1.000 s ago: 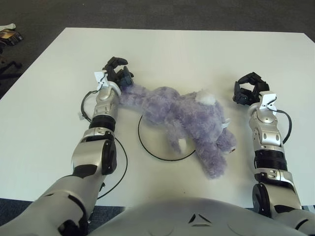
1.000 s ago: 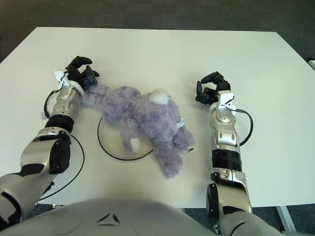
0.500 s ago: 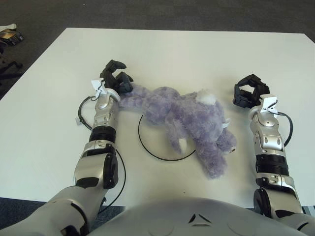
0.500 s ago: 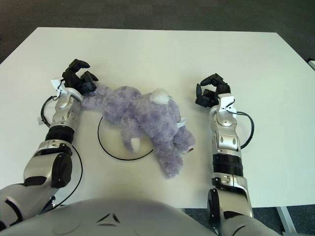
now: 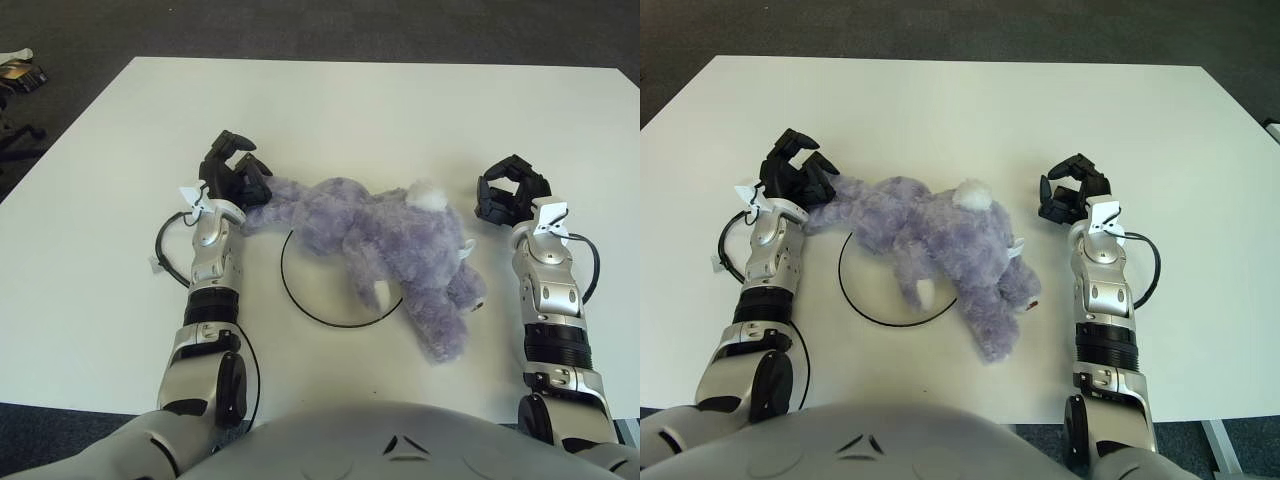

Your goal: Put the doll into the plate.

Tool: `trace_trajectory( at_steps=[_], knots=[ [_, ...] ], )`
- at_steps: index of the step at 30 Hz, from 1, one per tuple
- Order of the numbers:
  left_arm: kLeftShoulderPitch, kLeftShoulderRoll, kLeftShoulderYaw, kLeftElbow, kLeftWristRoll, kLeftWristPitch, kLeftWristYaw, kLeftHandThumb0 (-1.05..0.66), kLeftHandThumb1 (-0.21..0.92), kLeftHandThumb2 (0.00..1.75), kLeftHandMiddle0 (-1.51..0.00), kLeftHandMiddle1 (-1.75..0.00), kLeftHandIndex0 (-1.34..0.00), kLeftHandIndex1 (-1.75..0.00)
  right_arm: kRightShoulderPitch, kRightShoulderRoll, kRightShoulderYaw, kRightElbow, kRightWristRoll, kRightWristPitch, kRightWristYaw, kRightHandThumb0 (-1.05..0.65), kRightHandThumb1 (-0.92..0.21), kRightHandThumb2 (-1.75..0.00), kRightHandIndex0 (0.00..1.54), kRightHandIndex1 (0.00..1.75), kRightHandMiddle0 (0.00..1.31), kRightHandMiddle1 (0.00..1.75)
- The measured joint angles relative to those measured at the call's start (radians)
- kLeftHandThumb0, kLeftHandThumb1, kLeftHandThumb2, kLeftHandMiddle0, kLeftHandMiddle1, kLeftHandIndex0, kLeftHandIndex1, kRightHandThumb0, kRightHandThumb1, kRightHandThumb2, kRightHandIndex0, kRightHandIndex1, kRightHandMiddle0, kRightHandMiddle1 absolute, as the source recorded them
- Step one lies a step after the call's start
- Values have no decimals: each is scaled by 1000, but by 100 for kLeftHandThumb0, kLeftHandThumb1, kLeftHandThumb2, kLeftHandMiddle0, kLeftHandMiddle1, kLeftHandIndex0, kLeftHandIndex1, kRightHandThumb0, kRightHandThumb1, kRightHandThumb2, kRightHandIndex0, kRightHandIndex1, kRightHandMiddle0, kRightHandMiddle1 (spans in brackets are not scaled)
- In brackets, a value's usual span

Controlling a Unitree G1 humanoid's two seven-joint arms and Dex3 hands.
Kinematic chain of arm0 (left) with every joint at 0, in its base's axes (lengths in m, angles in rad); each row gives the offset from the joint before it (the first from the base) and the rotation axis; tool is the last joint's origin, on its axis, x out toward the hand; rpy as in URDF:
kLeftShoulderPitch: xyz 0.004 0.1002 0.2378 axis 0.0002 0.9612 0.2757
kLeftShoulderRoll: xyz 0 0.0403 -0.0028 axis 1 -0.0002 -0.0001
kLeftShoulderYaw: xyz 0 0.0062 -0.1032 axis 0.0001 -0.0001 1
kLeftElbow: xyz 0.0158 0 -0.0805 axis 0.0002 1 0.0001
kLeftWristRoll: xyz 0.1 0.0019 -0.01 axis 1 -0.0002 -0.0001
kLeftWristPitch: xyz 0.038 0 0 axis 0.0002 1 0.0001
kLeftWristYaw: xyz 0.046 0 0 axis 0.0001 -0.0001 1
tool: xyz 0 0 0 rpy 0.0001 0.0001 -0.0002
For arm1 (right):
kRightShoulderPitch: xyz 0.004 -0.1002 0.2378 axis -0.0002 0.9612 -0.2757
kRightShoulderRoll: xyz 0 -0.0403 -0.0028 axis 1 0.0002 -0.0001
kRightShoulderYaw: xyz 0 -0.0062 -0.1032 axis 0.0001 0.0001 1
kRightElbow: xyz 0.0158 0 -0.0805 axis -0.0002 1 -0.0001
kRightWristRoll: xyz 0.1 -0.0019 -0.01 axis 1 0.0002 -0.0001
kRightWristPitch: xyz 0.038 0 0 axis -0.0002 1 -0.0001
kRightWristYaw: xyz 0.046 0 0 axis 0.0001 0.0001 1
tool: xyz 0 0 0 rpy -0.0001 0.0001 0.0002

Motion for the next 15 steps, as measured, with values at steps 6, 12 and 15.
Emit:
trace_trajectory(
  at_steps=[6, 12, 15],
  knots=[
    [20, -20, -4, -43, 12, 1, 35, -2, -12, 175, -96, -175, -80, -154, 12, 0, 0, -16, 0, 3, 0, -45, -42, -119, 115, 175, 53, 175],
    [33, -32, -17, -73, 54, 1, 94, -2, -11, 175, -95, -175, -78, -157, 19, 3, -1, -28, 2, 3, -1, -45, -41, -120, 116, 175, 54, 175],
    [37, -35, -23, -79, 68, -1, 108, -2, -10, 175, -95, -175, -75, -159, 23, 7, -4, -34, 8, 3, -1, -46, -39, -122, 118, 175, 55, 175]
  ],
)
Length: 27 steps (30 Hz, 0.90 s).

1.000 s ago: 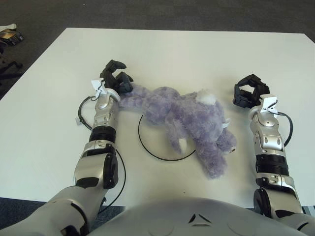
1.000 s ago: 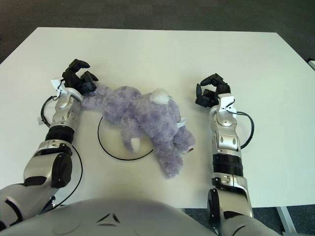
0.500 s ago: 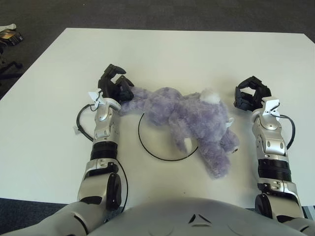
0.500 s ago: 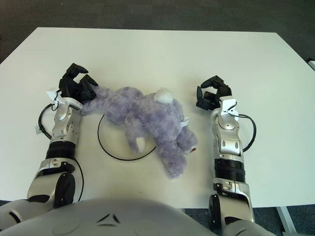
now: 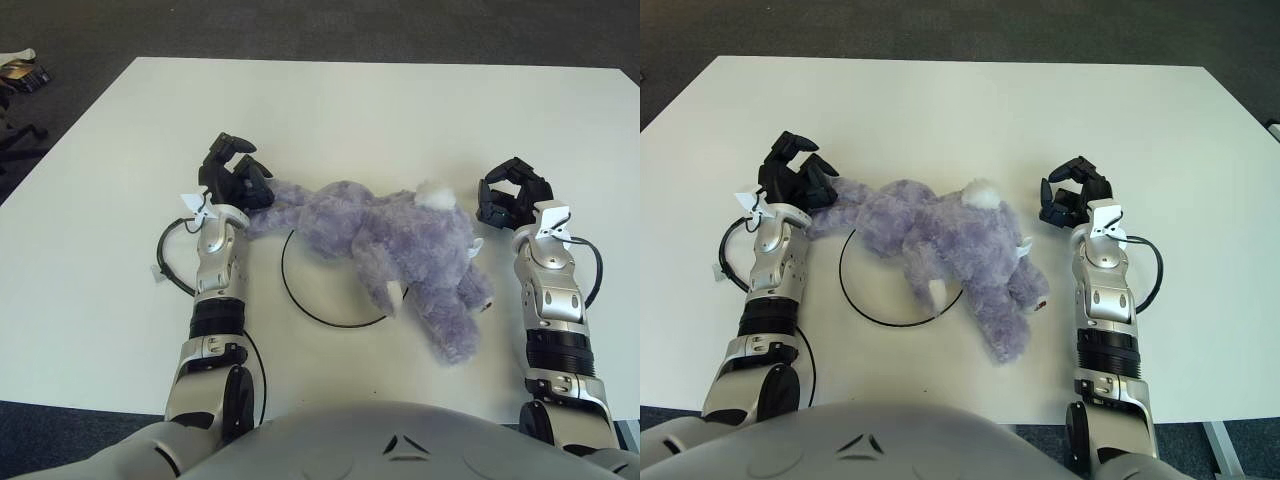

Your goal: Put the doll into the plate.

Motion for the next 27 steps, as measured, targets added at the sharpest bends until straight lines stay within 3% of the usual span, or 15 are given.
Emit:
trace_trajectory(
  at_steps=[14, 27],
  knots=[
    [4, -17, -14, 8, 42, -94, 27, -2, -9, 175, -94, -175, -71, -164, 13, 11, -15, -6, 35, -4, 0, -47, -36, -127, 123, 175, 58, 175],
    [-3, -16, -11, 25, 47, -100, 28, -2, -10, 175, -95, -175, -74, -160, 16, 11, -18, 0, 50, -16, 0, -47, -35, -128, 123, 175, 59, 175]
  ],
)
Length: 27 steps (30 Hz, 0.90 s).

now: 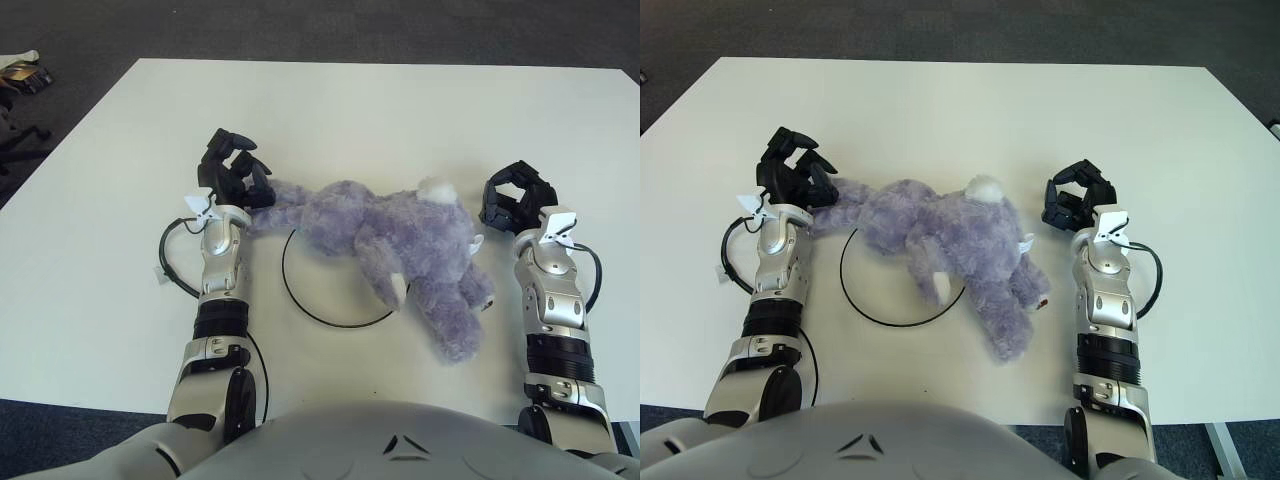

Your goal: Put the doll into the plate.

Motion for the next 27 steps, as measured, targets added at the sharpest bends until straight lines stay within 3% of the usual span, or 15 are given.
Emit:
trace_trajectory(
  at_steps=[14, 19, 27],
  knots=[
    [-7, -2, 12, 9, -22, 47, 28, -2, -13, 175, -96, -175, -81, -152, 0, -2, 0, 13, 0, -18, 0, -47, -34, -128, 122, 175, 59, 175],
    [-11, -2, 16, 14, -24, 52, 35, -1, -5, 172, -80, -175, -76, -171, 0, -4, 0, 18, 1, -23, 0, -47, -34, -128, 122, 175, 59, 175],
    [-15, -2, 21, 17, -24, 61, 57, -1, -2, 170, -75, -175, -74, -174, -1, -6, 0, 22, 3, -25, 1, -47, -35, -128, 122, 175, 59, 175]
  ],
)
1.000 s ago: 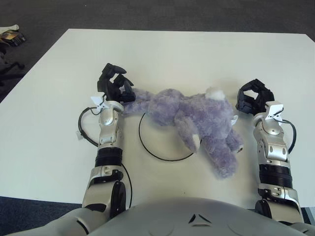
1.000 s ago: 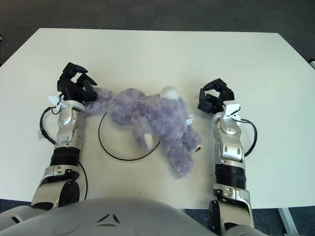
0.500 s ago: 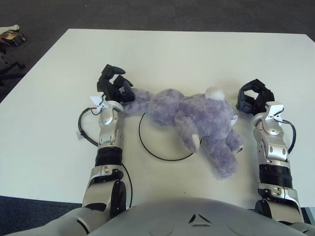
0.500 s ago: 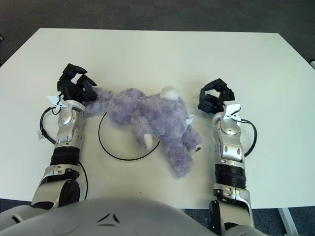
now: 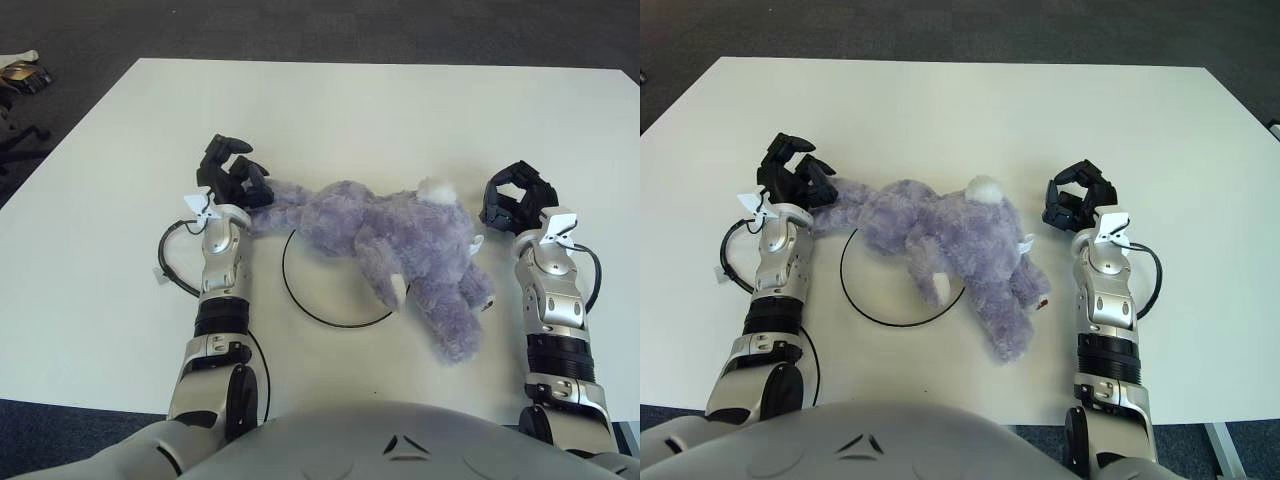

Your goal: Put the doll into the plate.

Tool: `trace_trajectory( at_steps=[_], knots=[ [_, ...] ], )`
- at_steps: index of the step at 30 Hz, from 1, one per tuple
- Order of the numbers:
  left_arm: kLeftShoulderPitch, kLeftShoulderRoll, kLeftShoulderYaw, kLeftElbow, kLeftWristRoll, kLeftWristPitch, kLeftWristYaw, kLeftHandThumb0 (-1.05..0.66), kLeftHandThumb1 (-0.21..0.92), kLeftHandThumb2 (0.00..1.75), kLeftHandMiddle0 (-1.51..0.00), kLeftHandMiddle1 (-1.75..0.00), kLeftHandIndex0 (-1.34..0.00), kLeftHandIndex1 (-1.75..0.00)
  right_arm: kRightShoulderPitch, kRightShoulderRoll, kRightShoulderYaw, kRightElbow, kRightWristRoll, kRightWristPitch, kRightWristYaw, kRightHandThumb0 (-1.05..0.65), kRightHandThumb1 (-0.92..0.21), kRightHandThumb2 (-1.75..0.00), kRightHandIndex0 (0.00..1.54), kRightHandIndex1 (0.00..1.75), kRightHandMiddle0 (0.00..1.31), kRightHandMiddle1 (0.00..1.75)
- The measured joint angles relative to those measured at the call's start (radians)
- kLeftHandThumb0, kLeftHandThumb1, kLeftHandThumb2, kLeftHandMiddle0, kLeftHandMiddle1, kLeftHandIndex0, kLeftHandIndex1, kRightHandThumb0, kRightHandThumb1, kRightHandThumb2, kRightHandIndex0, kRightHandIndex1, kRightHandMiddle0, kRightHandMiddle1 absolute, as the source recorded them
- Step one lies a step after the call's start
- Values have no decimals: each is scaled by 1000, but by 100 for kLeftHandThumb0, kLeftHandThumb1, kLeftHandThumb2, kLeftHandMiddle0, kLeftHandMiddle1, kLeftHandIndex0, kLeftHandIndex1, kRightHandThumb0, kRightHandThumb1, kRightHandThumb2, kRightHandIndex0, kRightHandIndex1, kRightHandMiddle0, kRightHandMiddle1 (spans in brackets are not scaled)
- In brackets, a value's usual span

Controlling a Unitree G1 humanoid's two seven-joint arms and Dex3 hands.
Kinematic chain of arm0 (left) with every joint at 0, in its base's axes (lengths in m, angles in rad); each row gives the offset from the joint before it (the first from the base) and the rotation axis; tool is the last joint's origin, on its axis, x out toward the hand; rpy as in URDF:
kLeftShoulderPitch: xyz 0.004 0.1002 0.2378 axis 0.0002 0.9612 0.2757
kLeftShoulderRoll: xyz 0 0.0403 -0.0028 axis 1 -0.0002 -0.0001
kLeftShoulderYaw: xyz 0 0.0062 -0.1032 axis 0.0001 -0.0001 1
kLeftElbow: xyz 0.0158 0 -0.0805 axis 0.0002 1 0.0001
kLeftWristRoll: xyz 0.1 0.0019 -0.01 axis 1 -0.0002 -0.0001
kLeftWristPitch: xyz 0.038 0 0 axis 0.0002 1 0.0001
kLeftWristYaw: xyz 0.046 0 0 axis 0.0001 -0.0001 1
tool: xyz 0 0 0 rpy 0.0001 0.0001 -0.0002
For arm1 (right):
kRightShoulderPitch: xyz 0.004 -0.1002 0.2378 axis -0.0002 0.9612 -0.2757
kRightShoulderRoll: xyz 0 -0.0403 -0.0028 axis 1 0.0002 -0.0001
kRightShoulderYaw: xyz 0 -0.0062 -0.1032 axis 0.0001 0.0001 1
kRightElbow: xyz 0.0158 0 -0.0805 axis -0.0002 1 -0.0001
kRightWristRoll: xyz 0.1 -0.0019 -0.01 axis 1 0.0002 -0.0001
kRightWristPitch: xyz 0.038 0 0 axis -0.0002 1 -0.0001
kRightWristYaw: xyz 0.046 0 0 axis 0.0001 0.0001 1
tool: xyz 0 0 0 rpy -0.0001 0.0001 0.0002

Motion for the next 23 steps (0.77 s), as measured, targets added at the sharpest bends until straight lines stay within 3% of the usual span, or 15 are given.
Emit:
trace_trajectory(
  at_steps=[23],
  knots=[
    [-8, 7, 0, 15, 2, 9, 4, -1, -1, 169, -74, -175, -73, -175, -7, -4, -1, 28, 2, -30, -14, -47, -34, -128, 121, 175, 60, 175]
  ],
)
